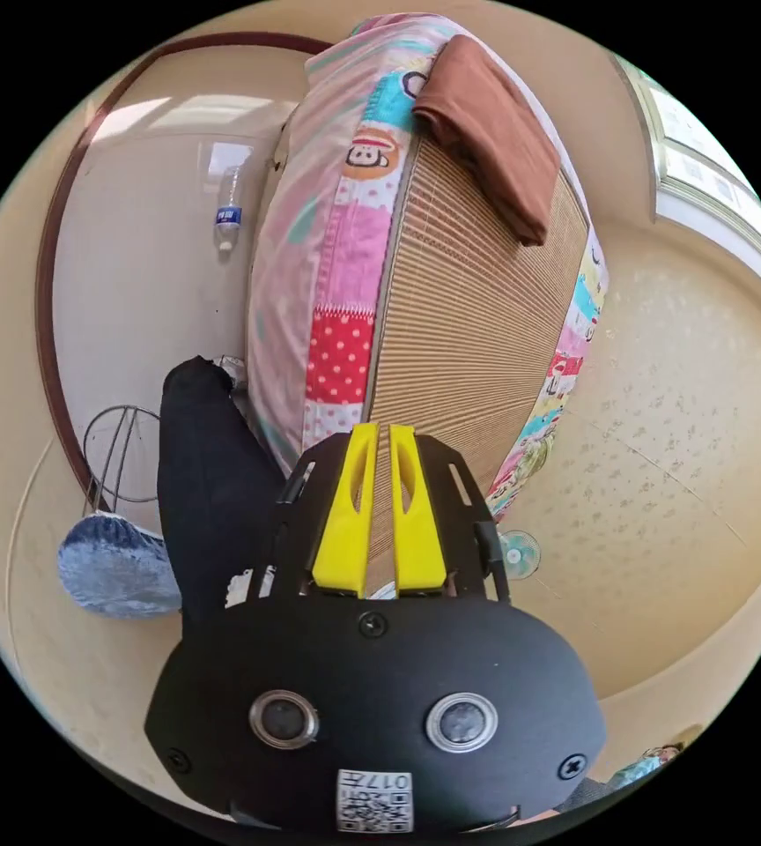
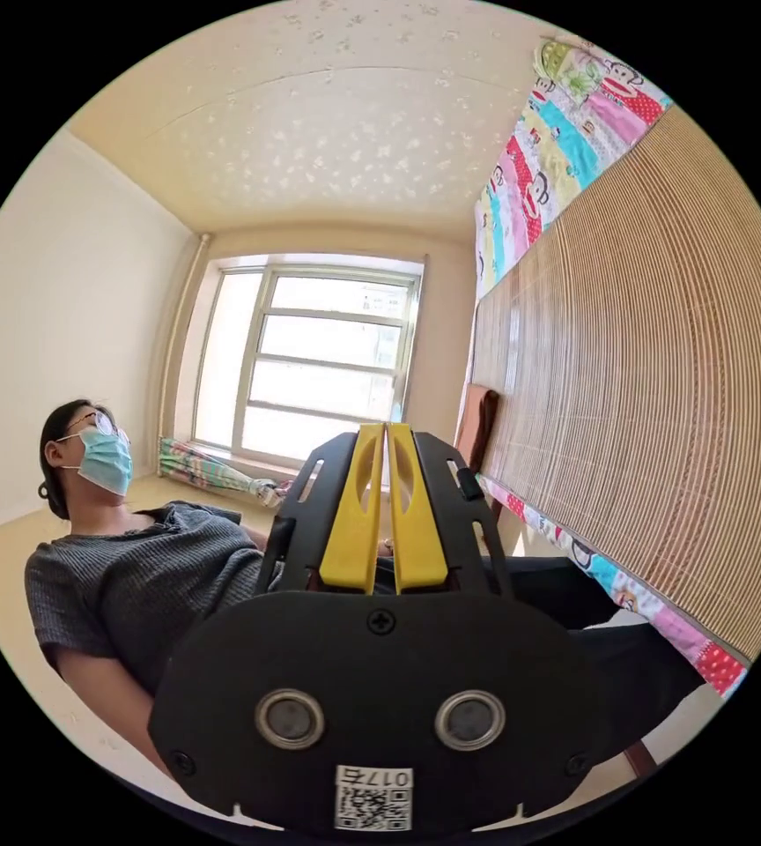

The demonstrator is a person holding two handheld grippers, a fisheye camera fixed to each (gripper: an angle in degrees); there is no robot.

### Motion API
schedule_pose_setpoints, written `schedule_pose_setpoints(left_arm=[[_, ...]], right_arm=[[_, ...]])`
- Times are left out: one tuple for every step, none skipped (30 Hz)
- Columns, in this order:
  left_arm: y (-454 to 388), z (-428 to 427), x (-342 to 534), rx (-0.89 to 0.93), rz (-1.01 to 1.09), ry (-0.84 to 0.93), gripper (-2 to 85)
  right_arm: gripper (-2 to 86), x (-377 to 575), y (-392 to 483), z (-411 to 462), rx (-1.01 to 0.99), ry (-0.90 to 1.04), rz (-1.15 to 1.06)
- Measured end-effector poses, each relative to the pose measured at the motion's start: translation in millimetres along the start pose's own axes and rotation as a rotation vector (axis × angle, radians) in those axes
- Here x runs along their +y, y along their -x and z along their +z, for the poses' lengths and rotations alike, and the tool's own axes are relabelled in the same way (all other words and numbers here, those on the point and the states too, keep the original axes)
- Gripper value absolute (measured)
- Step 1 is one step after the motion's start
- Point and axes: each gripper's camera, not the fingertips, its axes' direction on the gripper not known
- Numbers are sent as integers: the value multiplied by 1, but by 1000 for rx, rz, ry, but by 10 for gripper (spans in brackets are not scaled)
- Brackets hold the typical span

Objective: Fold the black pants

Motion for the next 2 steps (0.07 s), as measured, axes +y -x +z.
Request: schedule_pose_setpoints(left_arm=[[-4,-7,-13,7,16,4,53],[-13,-22,-38,25,37,10,72]], right_arm=[[5,0,-10,17,-9,5,26],[5,2,-21,32,-28,3,55]])
